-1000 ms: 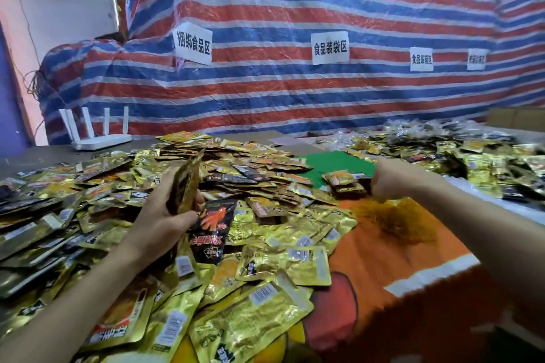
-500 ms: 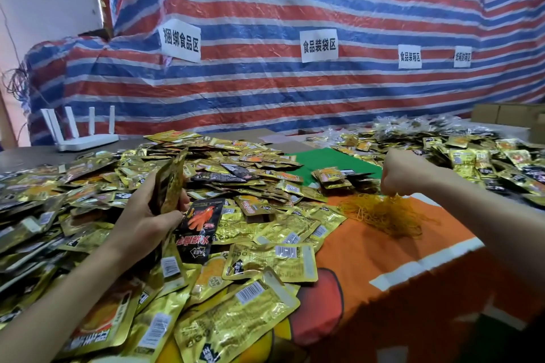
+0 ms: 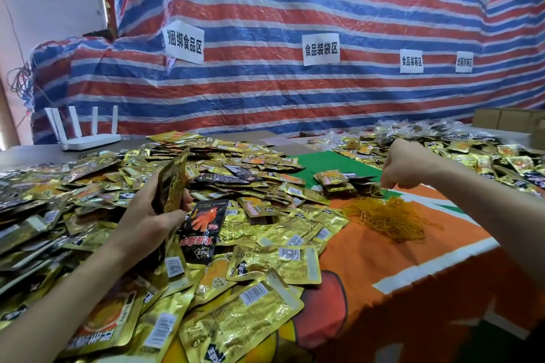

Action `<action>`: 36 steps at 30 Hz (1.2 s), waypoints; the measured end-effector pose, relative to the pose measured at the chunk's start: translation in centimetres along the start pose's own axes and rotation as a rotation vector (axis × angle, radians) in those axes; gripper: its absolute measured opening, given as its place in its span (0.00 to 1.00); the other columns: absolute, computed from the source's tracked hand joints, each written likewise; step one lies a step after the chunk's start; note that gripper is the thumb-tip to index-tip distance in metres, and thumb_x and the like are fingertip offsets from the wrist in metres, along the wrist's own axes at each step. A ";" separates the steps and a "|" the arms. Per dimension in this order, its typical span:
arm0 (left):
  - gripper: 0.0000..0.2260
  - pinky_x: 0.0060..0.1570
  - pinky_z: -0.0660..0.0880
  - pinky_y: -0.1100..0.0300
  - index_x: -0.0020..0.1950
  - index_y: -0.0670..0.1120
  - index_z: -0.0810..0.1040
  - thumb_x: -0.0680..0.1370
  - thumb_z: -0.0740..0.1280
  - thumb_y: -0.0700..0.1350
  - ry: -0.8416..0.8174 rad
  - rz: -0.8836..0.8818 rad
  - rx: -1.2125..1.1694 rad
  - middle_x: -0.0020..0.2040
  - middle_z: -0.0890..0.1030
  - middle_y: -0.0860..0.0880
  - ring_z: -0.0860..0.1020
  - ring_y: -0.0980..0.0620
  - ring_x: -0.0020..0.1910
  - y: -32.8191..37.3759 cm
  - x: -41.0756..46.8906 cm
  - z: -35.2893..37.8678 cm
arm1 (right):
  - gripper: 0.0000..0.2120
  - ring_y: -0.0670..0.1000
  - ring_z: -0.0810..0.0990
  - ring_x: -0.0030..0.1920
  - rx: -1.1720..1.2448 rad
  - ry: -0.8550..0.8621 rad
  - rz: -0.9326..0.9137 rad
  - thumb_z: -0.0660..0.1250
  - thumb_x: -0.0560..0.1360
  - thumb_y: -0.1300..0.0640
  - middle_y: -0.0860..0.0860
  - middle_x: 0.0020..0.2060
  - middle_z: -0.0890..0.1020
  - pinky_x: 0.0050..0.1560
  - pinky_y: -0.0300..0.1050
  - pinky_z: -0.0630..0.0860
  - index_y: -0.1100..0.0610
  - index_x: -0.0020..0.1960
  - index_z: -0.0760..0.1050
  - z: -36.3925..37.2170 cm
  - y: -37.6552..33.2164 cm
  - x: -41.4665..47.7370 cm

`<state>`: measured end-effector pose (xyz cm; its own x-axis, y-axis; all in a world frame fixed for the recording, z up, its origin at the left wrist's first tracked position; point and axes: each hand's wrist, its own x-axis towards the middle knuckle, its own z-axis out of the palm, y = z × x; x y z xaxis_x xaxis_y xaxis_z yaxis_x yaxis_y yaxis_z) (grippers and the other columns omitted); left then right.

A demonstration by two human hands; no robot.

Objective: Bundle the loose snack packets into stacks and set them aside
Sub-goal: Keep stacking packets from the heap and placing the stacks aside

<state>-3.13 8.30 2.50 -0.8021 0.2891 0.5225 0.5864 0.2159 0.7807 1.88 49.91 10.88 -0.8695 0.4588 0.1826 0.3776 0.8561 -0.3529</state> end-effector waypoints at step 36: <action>0.18 0.42 0.77 0.54 0.54 0.42 0.74 0.65 0.67 0.38 -0.018 0.013 -0.025 0.44 0.79 0.43 0.80 0.48 0.43 -0.3 0.2 0.0 | 0.05 0.55 0.82 0.44 -0.082 0.162 -0.076 0.67 0.76 0.62 0.53 0.44 0.84 0.44 0.51 0.80 0.55 0.44 0.80 1.6 0.8 0.0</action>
<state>-3.48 8.33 2.40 -0.7924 0.3082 0.5263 0.5933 0.1892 0.7824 1.65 50.21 9.13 -0.8366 0.4186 0.3535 0.3431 0.9033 -0.2576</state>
